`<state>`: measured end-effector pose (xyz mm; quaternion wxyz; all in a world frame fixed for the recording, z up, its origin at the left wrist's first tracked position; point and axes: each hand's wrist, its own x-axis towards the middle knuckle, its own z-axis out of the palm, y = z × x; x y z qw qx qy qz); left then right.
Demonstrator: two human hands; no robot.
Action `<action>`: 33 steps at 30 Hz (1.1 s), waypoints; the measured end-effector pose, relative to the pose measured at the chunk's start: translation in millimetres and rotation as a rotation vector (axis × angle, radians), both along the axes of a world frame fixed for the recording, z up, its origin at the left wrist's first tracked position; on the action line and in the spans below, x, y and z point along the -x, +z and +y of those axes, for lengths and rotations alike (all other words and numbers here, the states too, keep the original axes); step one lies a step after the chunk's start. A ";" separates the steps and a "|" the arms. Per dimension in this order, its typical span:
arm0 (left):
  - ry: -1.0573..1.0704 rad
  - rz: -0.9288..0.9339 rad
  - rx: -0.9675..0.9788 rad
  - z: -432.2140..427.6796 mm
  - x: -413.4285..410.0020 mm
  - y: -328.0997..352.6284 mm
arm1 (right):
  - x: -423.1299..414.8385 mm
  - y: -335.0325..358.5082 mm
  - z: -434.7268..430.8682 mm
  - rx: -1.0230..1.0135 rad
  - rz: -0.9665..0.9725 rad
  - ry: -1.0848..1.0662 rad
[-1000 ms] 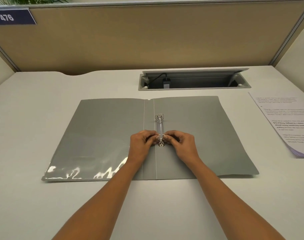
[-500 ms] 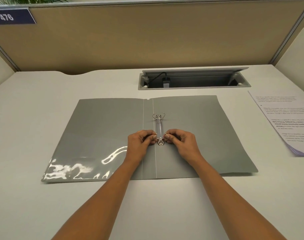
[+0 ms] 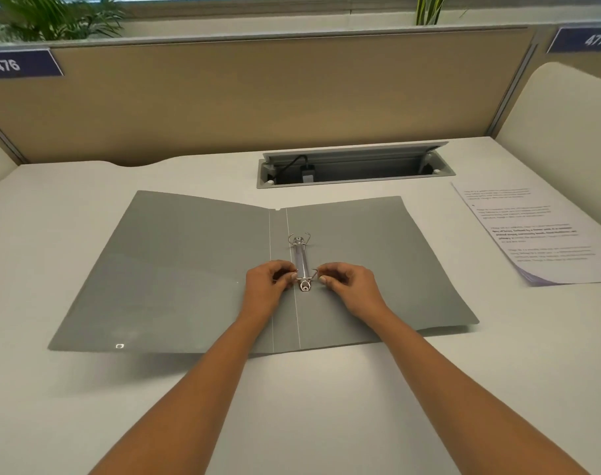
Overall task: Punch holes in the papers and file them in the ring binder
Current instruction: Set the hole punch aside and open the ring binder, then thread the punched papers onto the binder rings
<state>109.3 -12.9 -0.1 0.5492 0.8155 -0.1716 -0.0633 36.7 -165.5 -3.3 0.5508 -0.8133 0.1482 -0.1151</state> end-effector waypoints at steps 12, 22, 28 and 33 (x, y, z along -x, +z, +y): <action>-0.028 -0.419 -0.211 -48.3 50.6 22.6 | 75.3 10.7 -38.1 0.137 0.078 -0.234; -0.245 0.126 -0.110 -155.3 93.4 37.8 | 139.2 33.3 -132.8 0.240 0.121 -0.525; -0.292 0.487 -0.023 -233.1 105.2 42.7 | 161.4 51.5 -211.4 0.299 0.139 -0.713; -0.259 0.543 -0.068 -289.8 111.9 46.8 | 168.3 58.6 -285.8 0.412 0.276 -0.811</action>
